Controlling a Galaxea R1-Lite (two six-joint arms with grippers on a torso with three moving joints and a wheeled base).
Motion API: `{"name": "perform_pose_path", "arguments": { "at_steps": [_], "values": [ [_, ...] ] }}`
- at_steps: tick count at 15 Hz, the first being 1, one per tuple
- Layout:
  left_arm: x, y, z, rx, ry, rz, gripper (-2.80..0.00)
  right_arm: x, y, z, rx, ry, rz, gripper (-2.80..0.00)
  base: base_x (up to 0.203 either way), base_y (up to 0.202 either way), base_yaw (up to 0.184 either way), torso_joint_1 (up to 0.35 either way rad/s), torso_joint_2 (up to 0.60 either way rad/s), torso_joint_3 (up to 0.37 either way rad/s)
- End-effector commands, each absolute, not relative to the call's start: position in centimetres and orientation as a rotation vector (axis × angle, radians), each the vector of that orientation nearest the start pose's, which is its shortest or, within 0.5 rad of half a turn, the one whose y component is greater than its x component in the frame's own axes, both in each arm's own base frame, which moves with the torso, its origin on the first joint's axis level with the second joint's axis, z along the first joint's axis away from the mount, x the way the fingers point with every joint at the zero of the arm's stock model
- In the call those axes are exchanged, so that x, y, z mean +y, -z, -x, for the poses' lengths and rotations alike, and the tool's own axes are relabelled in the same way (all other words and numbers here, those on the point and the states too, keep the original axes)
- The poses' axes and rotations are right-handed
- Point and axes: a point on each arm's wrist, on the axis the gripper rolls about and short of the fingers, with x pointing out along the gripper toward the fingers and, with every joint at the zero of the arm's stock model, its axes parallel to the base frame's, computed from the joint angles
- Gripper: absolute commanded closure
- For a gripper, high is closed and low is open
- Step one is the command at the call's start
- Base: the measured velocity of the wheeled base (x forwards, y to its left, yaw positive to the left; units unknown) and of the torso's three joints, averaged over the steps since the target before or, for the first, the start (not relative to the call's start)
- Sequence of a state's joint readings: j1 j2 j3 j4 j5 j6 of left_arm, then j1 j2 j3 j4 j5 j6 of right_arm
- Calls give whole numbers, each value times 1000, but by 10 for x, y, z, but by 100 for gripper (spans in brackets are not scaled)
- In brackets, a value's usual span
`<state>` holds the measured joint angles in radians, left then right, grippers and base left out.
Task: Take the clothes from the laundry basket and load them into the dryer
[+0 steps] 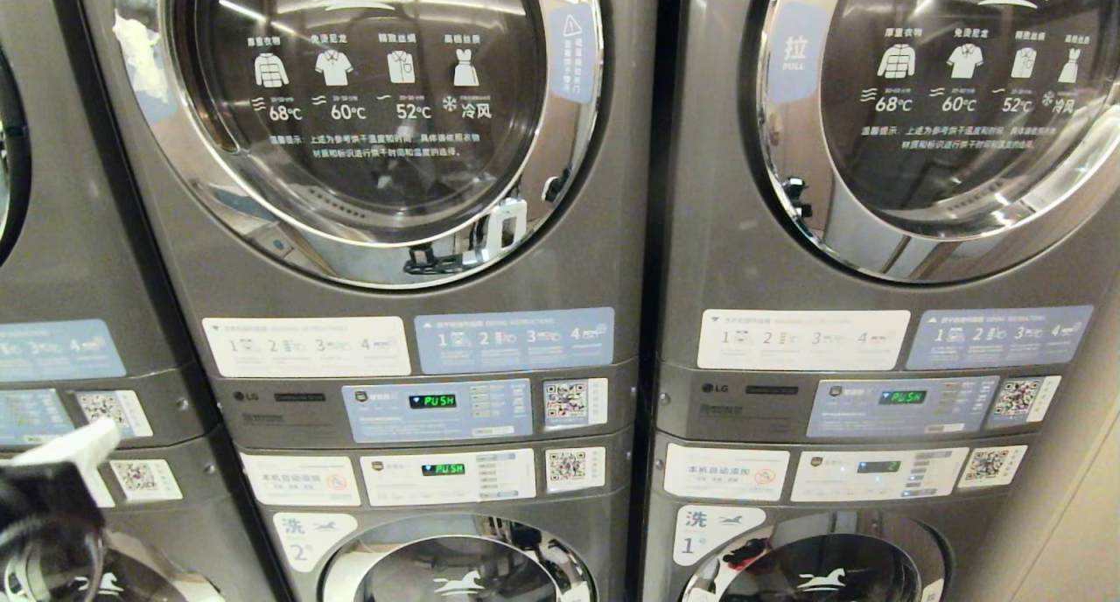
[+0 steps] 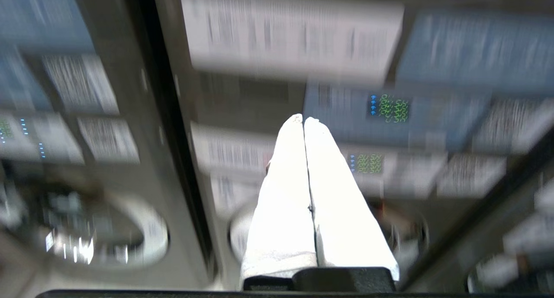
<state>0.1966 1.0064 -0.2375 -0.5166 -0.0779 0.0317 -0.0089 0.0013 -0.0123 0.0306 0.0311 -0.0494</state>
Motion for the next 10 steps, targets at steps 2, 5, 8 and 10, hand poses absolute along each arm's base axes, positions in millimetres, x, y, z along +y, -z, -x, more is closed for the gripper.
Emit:
{"name": "perform_pose_path", "arguments": {
  "at_steps": [2,5,8,10],
  "values": [
    [8,-108,-50,315,-106,6,0,1,-76,24,20,-24,51,0,0,0,0,0,0,0],
    [0,-92,-13,316,-69,-33,0,1,-75,24,21,-24,50,0,0,0,0,0,0,0],
    [-2,-88,2,251,115,-74,0,1,-76,24,20,-23,51,0,0,0,0,0,0,0],
    [-1,-87,10,173,128,-92,0,1,-76,24,20,-22,47,0,0,0,0,0,0,0]
  ]
}}
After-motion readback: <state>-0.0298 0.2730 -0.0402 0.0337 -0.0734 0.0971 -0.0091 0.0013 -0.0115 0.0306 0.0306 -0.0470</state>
